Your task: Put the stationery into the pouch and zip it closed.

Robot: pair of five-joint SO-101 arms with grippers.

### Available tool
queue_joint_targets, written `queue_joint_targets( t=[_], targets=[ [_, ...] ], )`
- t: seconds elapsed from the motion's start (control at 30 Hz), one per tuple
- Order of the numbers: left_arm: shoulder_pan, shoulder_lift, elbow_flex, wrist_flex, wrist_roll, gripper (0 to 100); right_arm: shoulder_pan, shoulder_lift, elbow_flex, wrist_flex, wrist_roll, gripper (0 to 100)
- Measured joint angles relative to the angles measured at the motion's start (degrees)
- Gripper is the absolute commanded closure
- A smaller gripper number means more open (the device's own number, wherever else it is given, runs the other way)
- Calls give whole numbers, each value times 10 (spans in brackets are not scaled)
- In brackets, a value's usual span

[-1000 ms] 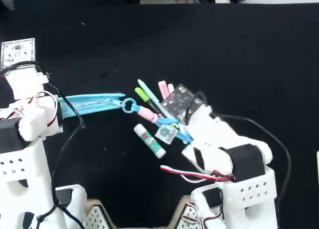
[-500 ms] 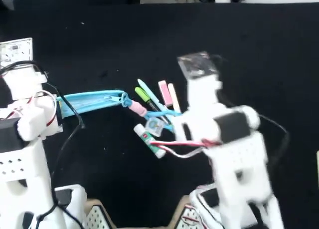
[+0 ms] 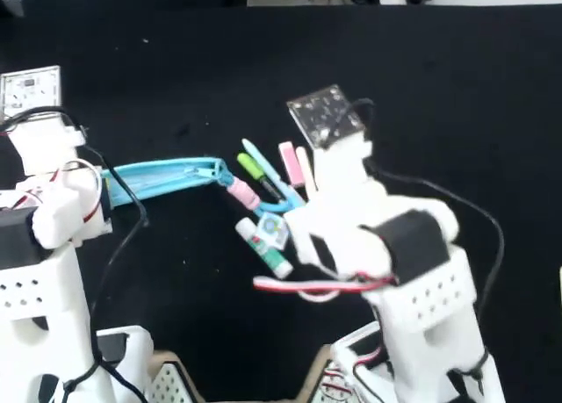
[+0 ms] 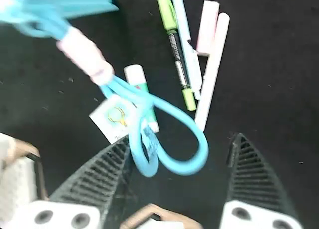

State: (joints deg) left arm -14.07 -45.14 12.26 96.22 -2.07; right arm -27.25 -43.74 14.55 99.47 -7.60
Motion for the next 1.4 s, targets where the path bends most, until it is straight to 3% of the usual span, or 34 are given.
queue_joint_targets(
  t=[0.17, 0.5, 0.73, 0.9, 1.03, 1.27, 1.4],
  targets=[
    [22, -3, 5, 0, 0, 970, -18, -21, 14, -10, -130, 721],
    [26, -3, 6, 0, 0, 970, -93, -33, 34, -53, -143, 720],
    [26, -3, 6, 0, 0, 970, -104, -110, 38, -85, -134, 719],
    [26, -3, 6, 0, 0, 970, -103, -134, 44, -106, -210, 719],
    [26, -3, 6, 0, 0, 970, -45, -136, 95, -157, -221, 719],
    [30, -3, 6, 0, 0, 970, 159, -135, 187, -258, -276, 719],
    [30, -3, 6, 0, 0, 970, 176, -135, 195, -267, -285, 719]
  ],
)
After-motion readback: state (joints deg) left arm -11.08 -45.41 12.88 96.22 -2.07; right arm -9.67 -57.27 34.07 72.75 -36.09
